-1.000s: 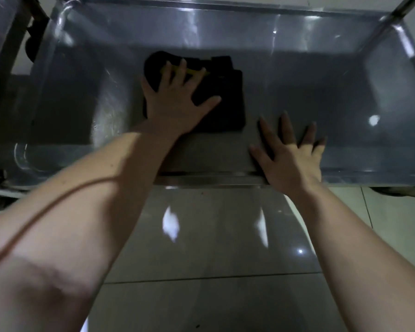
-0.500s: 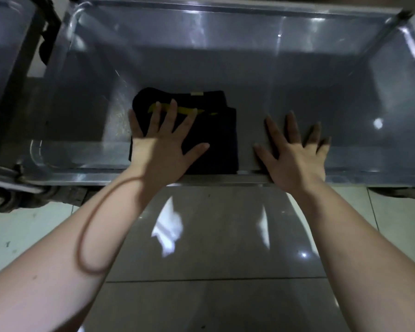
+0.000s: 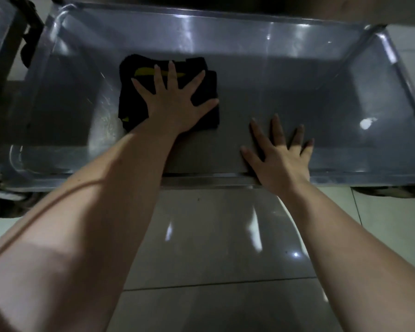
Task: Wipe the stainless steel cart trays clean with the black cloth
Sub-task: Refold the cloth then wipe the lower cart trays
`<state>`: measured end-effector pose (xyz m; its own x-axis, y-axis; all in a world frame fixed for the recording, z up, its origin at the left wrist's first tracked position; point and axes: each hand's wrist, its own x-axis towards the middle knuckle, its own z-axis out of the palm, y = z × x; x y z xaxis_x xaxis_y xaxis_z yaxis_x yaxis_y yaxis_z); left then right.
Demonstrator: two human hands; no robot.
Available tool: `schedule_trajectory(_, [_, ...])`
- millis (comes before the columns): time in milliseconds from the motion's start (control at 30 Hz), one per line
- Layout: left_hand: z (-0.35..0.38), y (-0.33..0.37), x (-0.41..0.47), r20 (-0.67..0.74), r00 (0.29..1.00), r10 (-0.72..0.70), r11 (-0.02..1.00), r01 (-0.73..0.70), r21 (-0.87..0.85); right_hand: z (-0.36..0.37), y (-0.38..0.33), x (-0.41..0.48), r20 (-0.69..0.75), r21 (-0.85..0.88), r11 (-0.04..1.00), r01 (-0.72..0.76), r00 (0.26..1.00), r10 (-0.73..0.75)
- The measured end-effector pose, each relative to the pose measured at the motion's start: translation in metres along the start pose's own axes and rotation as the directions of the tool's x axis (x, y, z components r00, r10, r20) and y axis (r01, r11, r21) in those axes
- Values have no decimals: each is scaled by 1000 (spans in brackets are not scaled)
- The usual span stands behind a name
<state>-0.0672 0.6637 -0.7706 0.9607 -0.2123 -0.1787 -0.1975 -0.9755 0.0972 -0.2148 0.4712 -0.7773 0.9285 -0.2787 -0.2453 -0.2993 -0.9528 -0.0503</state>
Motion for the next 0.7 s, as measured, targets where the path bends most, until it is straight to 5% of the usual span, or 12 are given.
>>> schedule_trajectory(533, [21, -11, -115, -5, 998, 61, 998, -61, 27, -10, -27, 4, 72, -91, 991, -102, 991, 109])
schedule_trajectory(600, [22, -13, -117, -2, 997, 81, 997, -81, 10, -10, -56, 6, -12, -146, 989, -1, 1000, -1])
schedule_trajectory(700, [22, -38, -130, -64, 997, 50, 999, -49, 10, 0, -94, 10, -72, -9, 984, 177, 982, -177])
